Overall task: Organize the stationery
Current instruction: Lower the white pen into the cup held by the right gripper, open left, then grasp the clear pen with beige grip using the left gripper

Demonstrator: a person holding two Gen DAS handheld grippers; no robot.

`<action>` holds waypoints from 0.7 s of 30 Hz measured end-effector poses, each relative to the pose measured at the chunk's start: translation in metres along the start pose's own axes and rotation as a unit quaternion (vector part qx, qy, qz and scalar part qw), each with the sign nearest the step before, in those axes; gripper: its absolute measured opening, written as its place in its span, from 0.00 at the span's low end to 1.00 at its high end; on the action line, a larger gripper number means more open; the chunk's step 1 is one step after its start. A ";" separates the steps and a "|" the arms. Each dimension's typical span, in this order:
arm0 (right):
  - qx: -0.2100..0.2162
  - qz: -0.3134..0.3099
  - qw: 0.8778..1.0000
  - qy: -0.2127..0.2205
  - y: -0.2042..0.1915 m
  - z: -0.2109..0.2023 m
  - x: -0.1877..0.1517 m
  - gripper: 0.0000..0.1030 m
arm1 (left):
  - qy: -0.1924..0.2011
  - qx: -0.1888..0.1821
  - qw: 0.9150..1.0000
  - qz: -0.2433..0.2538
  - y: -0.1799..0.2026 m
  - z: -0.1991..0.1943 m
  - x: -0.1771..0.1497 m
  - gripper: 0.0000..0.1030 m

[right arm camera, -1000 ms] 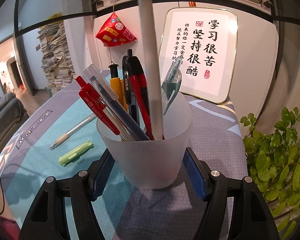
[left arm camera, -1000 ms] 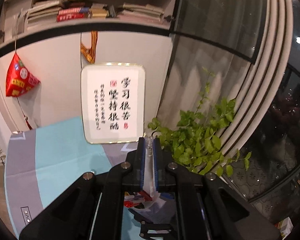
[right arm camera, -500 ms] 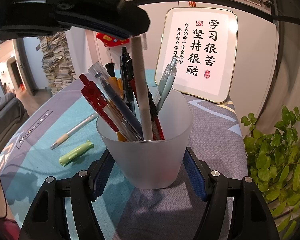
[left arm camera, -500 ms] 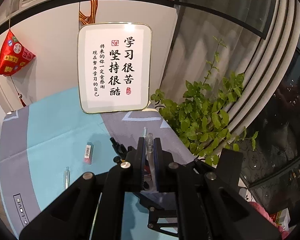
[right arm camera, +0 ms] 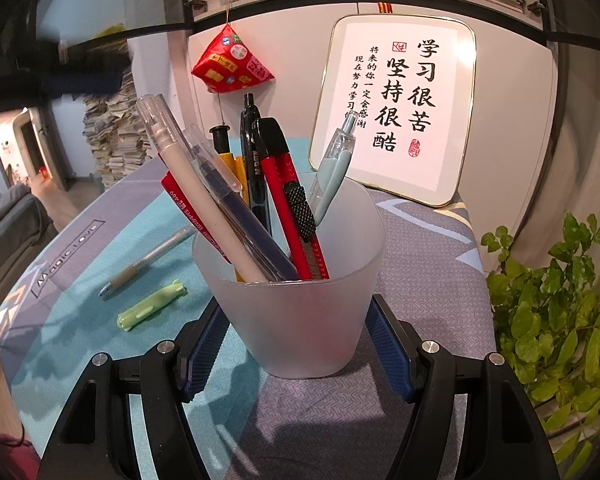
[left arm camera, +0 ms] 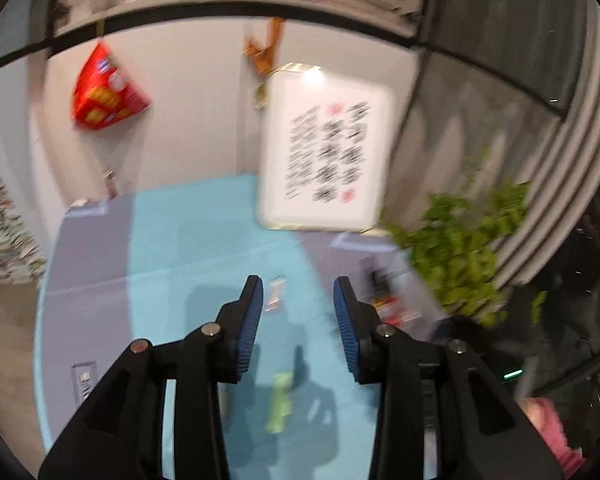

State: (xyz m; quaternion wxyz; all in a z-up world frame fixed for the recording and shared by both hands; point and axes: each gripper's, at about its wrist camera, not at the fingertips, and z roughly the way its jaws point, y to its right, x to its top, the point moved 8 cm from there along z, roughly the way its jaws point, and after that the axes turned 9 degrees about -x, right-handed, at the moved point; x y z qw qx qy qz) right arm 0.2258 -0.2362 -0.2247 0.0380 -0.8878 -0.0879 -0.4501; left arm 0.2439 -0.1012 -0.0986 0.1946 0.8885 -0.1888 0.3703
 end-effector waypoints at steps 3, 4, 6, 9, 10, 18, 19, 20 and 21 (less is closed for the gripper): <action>0.000 0.000 1.000 0.000 0.000 0.000 0.000 0.69 | -0.038 0.035 0.999 -0.010 -0.029 0.022 -0.023 0.34; 0.000 0.000 1.000 0.000 0.000 0.000 0.000 0.69 | -0.053 0.045 0.997 -0.013 -0.037 0.031 -0.032 0.34; 0.000 0.000 1.000 0.000 0.000 0.000 0.000 0.69 | -0.079 0.062 0.995 -0.020 -0.053 0.049 -0.046 0.34; 0.000 0.000 1.000 -0.001 0.000 0.000 -0.001 0.69 | -0.104 0.083 0.991 -0.023 -0.070 0.071 -0.062 0.33; 0.000 0.000 1.000 -0.001 0.000 0.000 -0.001 0.69 | -0.110 0.086 0.990 -0.022 -0.073 0.076 -0.065 0.33; 0.000 0.000 1.000 -0.002 -0.001 0.000 -0.001 0.69 | -0.122 0.094 0.988 -0.018 -0.090 0.102 -0.068 0.33; 0.000 0.000 1.000 -0.002 -0.001 0.000 -0.002 0.69 | -0.122 0.095 0.988 -0.019 -0.093 0.105 -0.067 0.33; 0.000 0.000 1.000 -0.003 -0.001 0.000 -0.002 0.69 | -0.124 0.098 0.987 -0.020 -0.094 0.107 -0.066 0.33; 0.000 0.000 1.000 -0.003 -0.001 0.000 -0.002 0.69 | -0.125 0.100 0.987 -0.021 -0.097 0.110 -0.065 0.33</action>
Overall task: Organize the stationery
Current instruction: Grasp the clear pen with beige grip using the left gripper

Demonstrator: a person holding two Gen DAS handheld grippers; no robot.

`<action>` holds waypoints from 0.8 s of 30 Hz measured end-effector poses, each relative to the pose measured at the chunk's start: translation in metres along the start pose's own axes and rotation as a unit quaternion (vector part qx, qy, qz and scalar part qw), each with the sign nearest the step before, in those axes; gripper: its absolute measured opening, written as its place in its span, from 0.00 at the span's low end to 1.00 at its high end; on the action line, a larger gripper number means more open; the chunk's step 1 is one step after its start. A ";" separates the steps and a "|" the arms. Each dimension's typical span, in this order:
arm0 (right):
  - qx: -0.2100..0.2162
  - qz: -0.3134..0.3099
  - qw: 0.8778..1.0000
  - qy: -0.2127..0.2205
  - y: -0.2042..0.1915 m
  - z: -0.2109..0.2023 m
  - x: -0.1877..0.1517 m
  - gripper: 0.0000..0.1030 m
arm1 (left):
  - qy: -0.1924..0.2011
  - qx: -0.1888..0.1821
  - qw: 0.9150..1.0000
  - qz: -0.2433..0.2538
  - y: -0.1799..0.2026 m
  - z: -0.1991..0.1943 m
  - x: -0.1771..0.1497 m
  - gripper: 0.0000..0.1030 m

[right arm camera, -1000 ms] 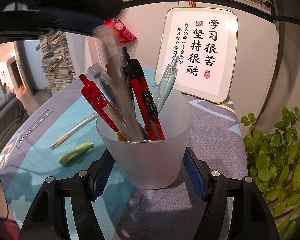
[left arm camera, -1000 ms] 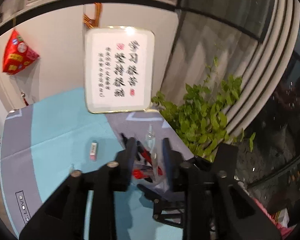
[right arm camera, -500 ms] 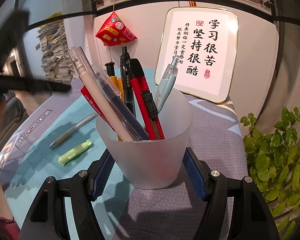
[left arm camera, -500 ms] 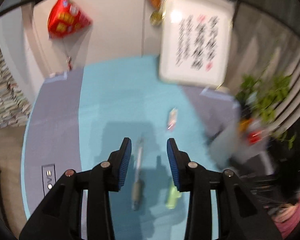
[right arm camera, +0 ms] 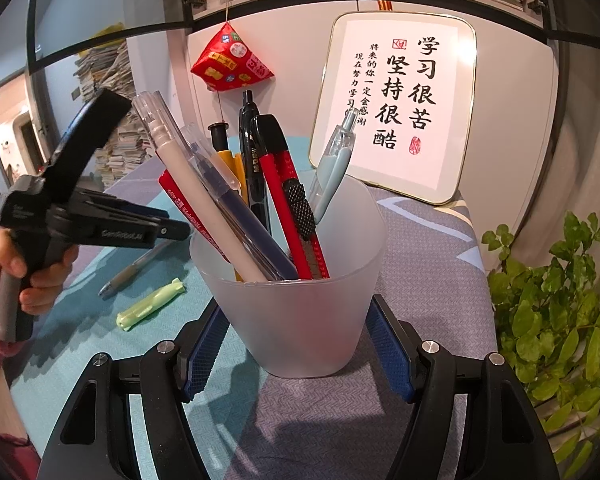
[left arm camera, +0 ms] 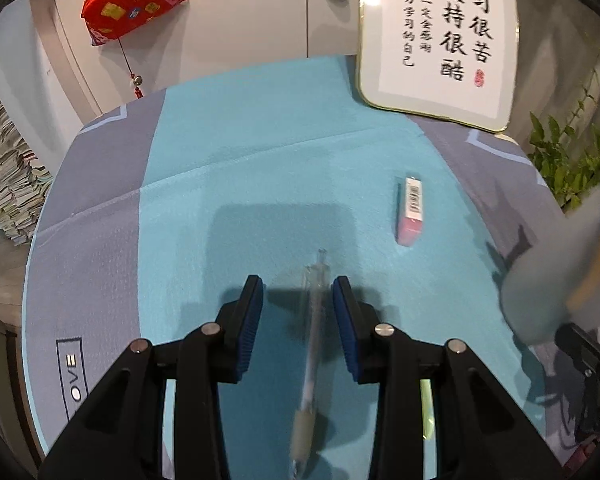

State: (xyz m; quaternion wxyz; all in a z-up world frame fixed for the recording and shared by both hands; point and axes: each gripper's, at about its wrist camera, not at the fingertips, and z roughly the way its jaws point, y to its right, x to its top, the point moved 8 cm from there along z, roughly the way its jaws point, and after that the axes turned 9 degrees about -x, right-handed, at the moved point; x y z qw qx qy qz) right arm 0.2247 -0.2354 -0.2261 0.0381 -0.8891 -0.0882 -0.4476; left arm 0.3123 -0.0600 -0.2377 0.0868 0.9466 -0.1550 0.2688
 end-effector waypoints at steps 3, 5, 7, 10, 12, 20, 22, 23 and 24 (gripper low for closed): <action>0.000 0.000 1.000 0.000 0.001 0.001 0.000 0.69 | -0.001 -0.001 1.000 0.000 0.002 0.006 0.002 0.33; 0.000 0.000 1.000 0.000 0.001 0.001 0.000 0.69 | 0.003 0.002 1.000 0.006 0.003 0.007 0.004 0.33; 0.000 0.000 1.000 -0.001 0.002 0.001 0.000 0.69 | 0.007 0.004 1.000 0.010 0.005 0.008 0.005 0.32; 0.000 0.000 1.000 -0.002 0.002 0.002 0.000 0.69 | 0.003 -0.017 1.000 0.017 0.015 0.008 0.004 0.13; 0.000 0.000 1.000 -0.002 0.001 0.003 0.000 0.69 | 0.005 -0.002 1.000 0.022 0.016 0.006 0.003 0.12; 0.001 0.000 1.000 -0.003 0.002 0.003 0.000 0.69 | 0.047 -0.019 0.998 0.038 0.035 -0.034 0.006 0.12; 0.000 0.000 1.000 -0.003 0.002 0.003 -0.001 0.69 | 0.062 -0.023 0.997 0.043 0.040 -0.051 0.007 0.12; 0.000 0.000 1.000 -0.003 0.002 0.003 -0.001 0.69 | 0.071 -0.026 0.996 0.045 0.043 -0.062 0.007 0.12; 0.000 0.000 1.000 -0.003 0.002 0.003 -0.001 0.69 | 0.077 -0.029 0.996 0.047 0.044 -0.069 0.006 0.12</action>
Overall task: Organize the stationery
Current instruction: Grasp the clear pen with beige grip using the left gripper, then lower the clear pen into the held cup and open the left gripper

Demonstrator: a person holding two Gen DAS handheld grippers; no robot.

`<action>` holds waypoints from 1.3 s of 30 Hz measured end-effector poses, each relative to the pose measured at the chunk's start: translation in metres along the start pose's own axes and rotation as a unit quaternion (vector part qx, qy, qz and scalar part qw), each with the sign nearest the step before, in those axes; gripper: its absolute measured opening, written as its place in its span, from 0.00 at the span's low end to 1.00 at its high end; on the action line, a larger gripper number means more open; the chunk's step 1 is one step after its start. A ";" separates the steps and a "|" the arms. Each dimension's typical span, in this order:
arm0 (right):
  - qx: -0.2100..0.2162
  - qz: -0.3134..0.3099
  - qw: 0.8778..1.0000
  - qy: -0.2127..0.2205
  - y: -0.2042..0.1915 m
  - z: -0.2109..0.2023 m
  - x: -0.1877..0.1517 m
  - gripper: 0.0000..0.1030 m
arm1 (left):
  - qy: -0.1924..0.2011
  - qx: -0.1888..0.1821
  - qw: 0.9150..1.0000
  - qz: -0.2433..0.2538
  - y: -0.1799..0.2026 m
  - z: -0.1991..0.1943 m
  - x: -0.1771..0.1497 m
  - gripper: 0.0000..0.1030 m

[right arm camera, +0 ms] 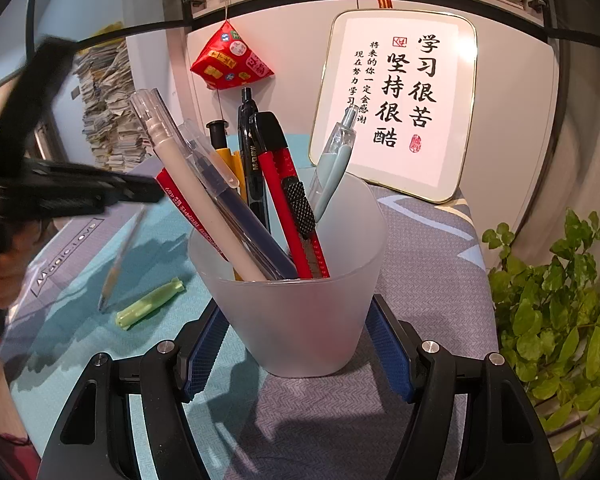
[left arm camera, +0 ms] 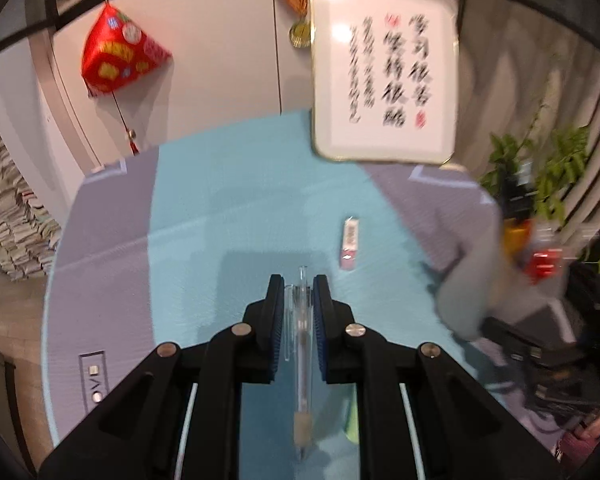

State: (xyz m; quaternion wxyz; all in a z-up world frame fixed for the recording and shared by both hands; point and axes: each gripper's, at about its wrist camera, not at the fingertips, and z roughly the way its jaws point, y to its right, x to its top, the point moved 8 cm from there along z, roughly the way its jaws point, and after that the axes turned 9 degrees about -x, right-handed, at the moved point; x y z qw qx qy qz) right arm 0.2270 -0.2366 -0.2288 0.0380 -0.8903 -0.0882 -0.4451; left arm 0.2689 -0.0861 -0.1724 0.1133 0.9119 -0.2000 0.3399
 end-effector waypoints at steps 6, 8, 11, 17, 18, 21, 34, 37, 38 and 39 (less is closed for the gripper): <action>-0.001 -0.001 1.000 0.000 0.000 0.000 0.000 0.69 | 0.045 -0.023 0.999 0.010 0.013 -0.047 0.012 0.12; -0.002 -0.001 1.000 0.000 0.000 0.000 0.000 0.69 | 0.056 -0.034 0.998 0.012 0.019 -0.059 0.017 0.12; -0.002 -0.002 1.000 0.000 0.001 -0.001 0.000 0.69 | 0.079 -0.051 0.995 0.022 0.034 -0.082 0.029 0.12; -0.002 -0.002 1.000 0.000 0.001 -0.001 0.001 0.69 | 0.134 -0.101 0.985 0.036 0.065 -0.132 0.063 0.12; -0.002 -0.001 1.000 0.000 0.001 -0.001 0.001 0.69 | 0.142 -0.112 0.983 0.037 0.071 -0.139 0.071 0.12; -0.001 0.000 1.000 0.000 0.000 -0.001 0.001 0.69 | 0.161 -0.123 0.978 0.052 0.093 -0.150 0.089 0.12; 0.002 0.002 1.000 0.000 0.002 -0.001 0.002 0.69 | 0.099 -0.156 0.981 0.063 0.137 -0.092 0.092 0.12; 0.003 0.003 1.000 0.000 0.003 -0.001 0.003 0.69 | 0.084 -0.158 0.982 0.061 0.140 -0.078 0.087 0.12; 0.003 0.003 1.000 0.000 0.003 -0.001 0.003 0.69 | 0.078 -0.159 0.982 0.060 0.141 -0.074 0.086 0.12; 0.003 0.003 1.000 0.000 0.003 -0.001 0.003 0.69 | 0.074 -0.159 0.983 0.058 0.141 -0.071 0.085 0.12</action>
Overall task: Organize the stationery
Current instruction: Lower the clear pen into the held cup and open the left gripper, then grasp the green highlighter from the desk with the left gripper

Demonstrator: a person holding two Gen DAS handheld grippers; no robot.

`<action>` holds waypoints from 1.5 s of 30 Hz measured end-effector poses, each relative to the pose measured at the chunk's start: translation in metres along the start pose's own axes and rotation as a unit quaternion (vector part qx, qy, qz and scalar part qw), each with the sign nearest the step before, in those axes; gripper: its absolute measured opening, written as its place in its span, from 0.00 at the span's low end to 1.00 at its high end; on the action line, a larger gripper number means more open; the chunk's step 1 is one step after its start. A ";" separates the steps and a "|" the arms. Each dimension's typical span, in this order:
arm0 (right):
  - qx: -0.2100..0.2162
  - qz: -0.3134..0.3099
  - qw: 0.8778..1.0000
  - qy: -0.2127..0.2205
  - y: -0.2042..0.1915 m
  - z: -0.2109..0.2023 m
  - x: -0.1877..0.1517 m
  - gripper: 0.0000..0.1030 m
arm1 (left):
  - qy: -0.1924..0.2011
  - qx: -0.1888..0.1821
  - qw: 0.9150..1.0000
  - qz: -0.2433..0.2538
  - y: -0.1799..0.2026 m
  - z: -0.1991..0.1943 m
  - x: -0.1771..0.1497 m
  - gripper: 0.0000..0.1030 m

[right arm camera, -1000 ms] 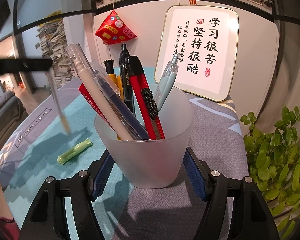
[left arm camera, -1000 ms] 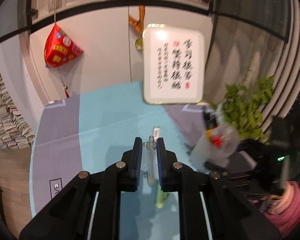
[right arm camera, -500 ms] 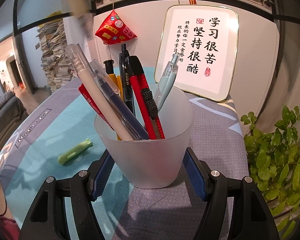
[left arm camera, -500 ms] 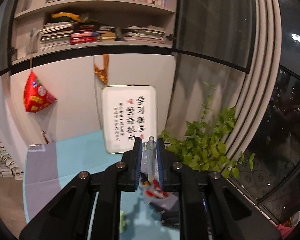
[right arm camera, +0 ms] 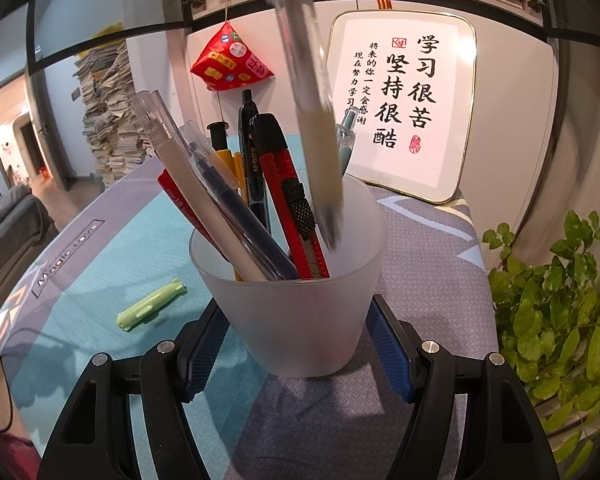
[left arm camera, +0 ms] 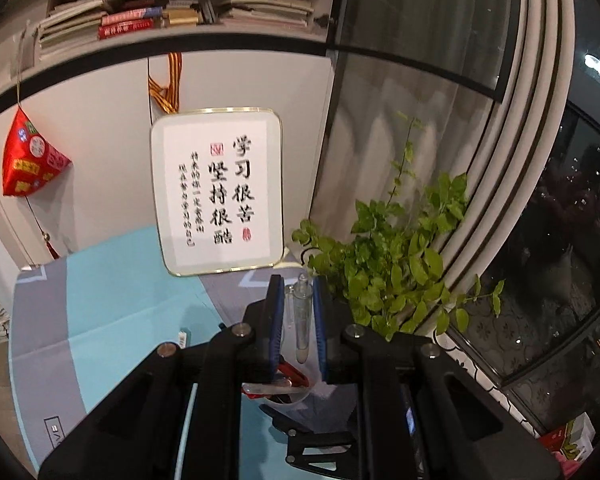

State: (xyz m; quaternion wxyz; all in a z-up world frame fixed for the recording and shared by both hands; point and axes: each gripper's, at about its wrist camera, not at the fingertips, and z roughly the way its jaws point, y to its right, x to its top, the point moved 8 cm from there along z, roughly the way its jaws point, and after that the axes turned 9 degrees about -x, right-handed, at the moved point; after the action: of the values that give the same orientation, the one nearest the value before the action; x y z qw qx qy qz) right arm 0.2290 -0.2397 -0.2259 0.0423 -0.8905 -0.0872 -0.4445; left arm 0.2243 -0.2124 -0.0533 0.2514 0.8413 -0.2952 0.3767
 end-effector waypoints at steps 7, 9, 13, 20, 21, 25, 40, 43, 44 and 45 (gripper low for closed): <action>0.000 0.000 1.000 0.000 0.000 0.000 0.000 0.69 | -0.017 -0.007 1.000 -0.013 -0.006 0.015 -0.009 0.12; 0.000 0.000 1.000 0.000 0.000 0.000 0.000 0.69 | -0.024 -0.005 1.000 -0.015 -0.008 0.019 -0.013 0.12; 0.000 0.000 1.000 0.000 0.000 0.000 0.000 0.69 | -0.036 -0.001 0.999 -0.017 -0.012 0.025 -0.021 0.12; -0.001 0.000 1.000 0.000 0.000 0.000 0.000 0.69 | -0.052 0.003 0.998 -0.017 -0.016 0.035 -0.030 0.13; -0.001 0.000 1.000 0.000 0.000 0.000 0.000 0.69 | -0.053 0.006 0.998 -0.016 -0.016 0.035 -0.031 0.13; 0.000 0.000 1.000 0.000 0.000 0.000 -0.001 0.69 | -0.063 0.002 0.998 -0.026 -0.019 0.037 -0.034 0.14; -0.001 -0.001 1.000 0.000 0.000 -0.001 -0.001 0.69 | -0.003 0.061 0.998 -0.032 -0.061 -0.027 -0.040 0.34; -0.002 -0.002 1.000 0.001 0.003 0.000 0.000 0.69 | -0.021 0.075 0.996 -0.049 -0.080 -0.027 -0.062 0.35; -0.002 -0.002 1.000 0.001 0.003 0.000 0.000 0.69 | -0.031 0.078 0.995 -0.055 -0.085 -0.024 -0.072 0.36; -0.002 -0.002 1.000 0.001 0.003 0.000 0.000 0.69 | -0.046 0.079 0.994 -0.059 -0.090 -0.019 -0.083 0.36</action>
State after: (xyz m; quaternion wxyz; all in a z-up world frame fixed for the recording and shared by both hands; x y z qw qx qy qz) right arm 0.2297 -0.2430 -0.2261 0.0398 -0.8901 -0.0880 -0.4453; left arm 0.2314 -0.1120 -0.1253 0.1922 0.8909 -0.2259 0.3439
